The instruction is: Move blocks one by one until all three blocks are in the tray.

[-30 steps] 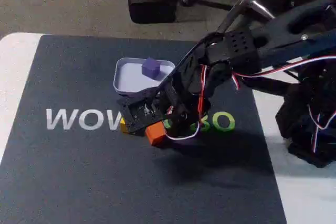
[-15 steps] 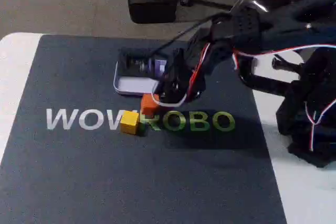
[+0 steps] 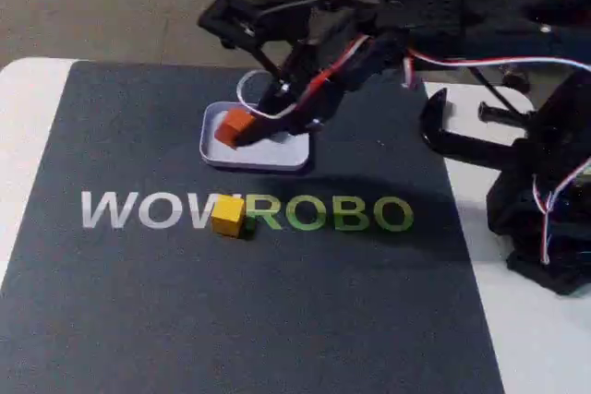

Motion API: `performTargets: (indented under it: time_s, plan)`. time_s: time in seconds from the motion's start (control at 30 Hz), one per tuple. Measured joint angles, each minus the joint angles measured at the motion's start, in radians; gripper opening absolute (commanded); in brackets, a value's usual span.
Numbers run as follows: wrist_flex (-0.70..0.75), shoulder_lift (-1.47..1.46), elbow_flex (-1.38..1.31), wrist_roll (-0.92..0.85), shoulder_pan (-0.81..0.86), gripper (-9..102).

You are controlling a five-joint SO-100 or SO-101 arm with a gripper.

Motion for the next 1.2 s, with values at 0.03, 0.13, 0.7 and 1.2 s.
performTargets:
  time_s: [0.03, 0.13, 0.7, 1.2]
  plan:
    - [-0.006, -0.037, -0.025, 0.003, 0.012, -8]
    - [-0.009, -0.144, -0.110, 0.005, 0.046, -8]
    - [-0.057, -0.273, -0.190, -0.091, 0.092, 15]
    - [-0.058, 0.012, 0.086, -0.261, 0.092, 19]
